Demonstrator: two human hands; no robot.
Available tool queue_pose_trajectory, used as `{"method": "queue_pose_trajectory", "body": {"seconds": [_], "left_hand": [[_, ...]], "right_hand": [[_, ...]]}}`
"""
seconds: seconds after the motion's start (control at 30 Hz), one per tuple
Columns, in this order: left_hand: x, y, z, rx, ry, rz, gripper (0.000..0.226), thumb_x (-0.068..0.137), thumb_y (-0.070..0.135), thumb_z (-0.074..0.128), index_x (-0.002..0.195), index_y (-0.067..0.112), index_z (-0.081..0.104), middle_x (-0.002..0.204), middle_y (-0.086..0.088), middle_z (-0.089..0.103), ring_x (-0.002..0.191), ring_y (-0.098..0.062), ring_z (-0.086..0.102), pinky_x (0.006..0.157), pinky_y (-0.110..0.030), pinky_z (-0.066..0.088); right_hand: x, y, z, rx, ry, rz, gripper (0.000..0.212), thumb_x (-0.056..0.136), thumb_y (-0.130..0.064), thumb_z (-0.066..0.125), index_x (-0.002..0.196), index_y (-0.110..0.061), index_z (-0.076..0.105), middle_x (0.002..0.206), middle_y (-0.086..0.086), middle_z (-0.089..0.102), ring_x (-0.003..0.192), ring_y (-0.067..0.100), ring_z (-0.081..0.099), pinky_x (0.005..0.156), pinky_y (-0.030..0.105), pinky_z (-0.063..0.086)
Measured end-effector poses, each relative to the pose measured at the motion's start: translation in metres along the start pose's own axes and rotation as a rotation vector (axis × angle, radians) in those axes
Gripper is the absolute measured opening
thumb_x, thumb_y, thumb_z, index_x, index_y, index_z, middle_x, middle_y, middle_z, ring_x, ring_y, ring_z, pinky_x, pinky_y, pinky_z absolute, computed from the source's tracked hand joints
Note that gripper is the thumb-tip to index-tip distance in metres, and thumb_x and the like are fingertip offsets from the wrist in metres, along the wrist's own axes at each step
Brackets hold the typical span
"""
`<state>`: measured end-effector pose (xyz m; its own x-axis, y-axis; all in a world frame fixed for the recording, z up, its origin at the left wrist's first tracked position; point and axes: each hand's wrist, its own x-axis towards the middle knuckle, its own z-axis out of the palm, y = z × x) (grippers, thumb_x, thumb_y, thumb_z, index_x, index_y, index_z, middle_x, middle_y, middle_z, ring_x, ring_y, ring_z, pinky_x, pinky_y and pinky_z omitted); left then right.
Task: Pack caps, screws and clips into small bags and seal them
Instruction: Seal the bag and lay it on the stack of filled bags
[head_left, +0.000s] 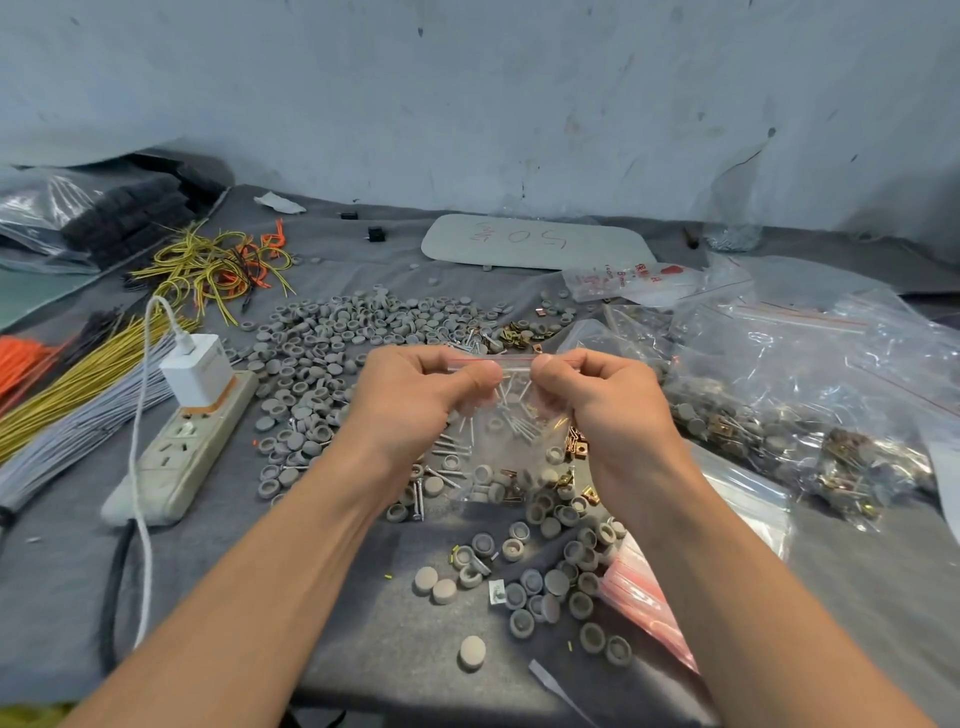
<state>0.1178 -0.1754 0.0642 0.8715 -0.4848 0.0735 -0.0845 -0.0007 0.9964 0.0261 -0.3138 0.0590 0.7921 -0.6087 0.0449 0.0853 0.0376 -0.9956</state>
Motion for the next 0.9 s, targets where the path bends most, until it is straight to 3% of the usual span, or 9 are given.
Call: {"method": "queue_pose_trajectory", "body": {"seconds": [0.1,0.3,0.5,0.6,0.73,0.77,0.9], "left_hand": [[0.002,-0.002,0.001,-0.029,0.008,-0.025,0.025,0.08,0.002,0.081,0.059,0.015,0.076,0.063,-0.002,0.071,0.058,-0.008,0.064,0.059,-0.016,0.054],[-0.002,-0.002,0.003,-0.005,-0.052,0.029,0.004,0.087,0.008,0.079,0.083,0.01,0.079,0.083,-0.01,0.079,0.075,-0.017,0.074,0.069,-0.022,0.058],[0.0,-0.004,0.007,0.067,-0.086,0.086,0.031,0.089,0.005,0.074,0.066,0.025,0.076,0.072,-0.002,0.074,0.071,-0.011,0.068,0.068,-0.021,0.053],[0.003,-0.005,0.008,0.04,-0.071,0.065,0.025,0.089,0.01,0.076,0.069,0.024,0.079,0.071,-0.001,0.075,0.069,-0.01,0.07,0.066,-0.019,0.053],[0.007,-0.007,-0.005,0.004,-0.087,-0.076,0.017,0.09,0.03,0.071,0.081,0.022,0.083,0.083,-0.011,0.079,0.084,-0.023,0.072,0.089,-0.035,0.055],[0.008,-0.009,-0.008,0.021,-0.084,-0.093,0.019,0.09,0.03,0.07,0.081,0.021,0.083,0.082,-0.01,0.079,0.084,-0.023,0.073,0.089,-0.035,0.054],[0.01,-0.012,-0.009,0.012,0.023,-0.028,0.026,0.095,0.013,0.068,0.073,0.016,0.082,0.073,-0.008,0.076,0.064,-0.014,0.072,0.063,-0.019,0.056]], "right_hand": [[0.0,0.001,0.001,-0.034,0.001,0.001,0.037,0.091,-0.013,0.077,0.056,-0.02,0.071,0.06,0.001,0.066,0.056,0.009,0.058,0.067,0.026,0.048],[-0.002,0.002,0.004,-0.035,-0.054,0.014,0.016,0.088,-0.012,0.08,0.073,-0.015,0.076,0.069,0.0,0.073,0.067,0.01,0.068,0.072,0.027,0.054],[-0.001,0.002,0.006,-0.026,-0.058,0.028,0.027,0.088,-0.006,0.079,0.063,-0.015,0.072,0.064,0.008,0.068,0.061,0.016,0.06,0.071,0.037,0.046],[-0.002,-0.001,-0.001,0.015,-0.101,0.08,0.017,0.092,-0.007,0.073,0.077,-0.009,0.078,0.073,0.01,0.074,0.069,0.022,0.061,0.073,0.035,0.047],[0.002,-0.007,-0.02,0.001,-0.05,0.121,0.026,0.095,-0.01,0.07,0.073,-0.015,0.083,0.075,0.007,0.075,0.067,0.017,0.058,0.064,0.026,0.044],[0.002,-0.007,-0.02,-0.02,-0.051,0.112,0.028,0.095,-0.009,0.071,0.07,-0.015,0.083,0.075,0.008,0.076,0.067,0.016,0.06,0.067,0.029,0.045],[0.001,-0.006,-0.018,-0.076,-0.083,0.065,0.02,0.094,-0.015,0.074,0.076,-0.016,0.083,0.083,0.01,0.079,0.078,0.022,0.067,0.086,0.045,0.052]]}}
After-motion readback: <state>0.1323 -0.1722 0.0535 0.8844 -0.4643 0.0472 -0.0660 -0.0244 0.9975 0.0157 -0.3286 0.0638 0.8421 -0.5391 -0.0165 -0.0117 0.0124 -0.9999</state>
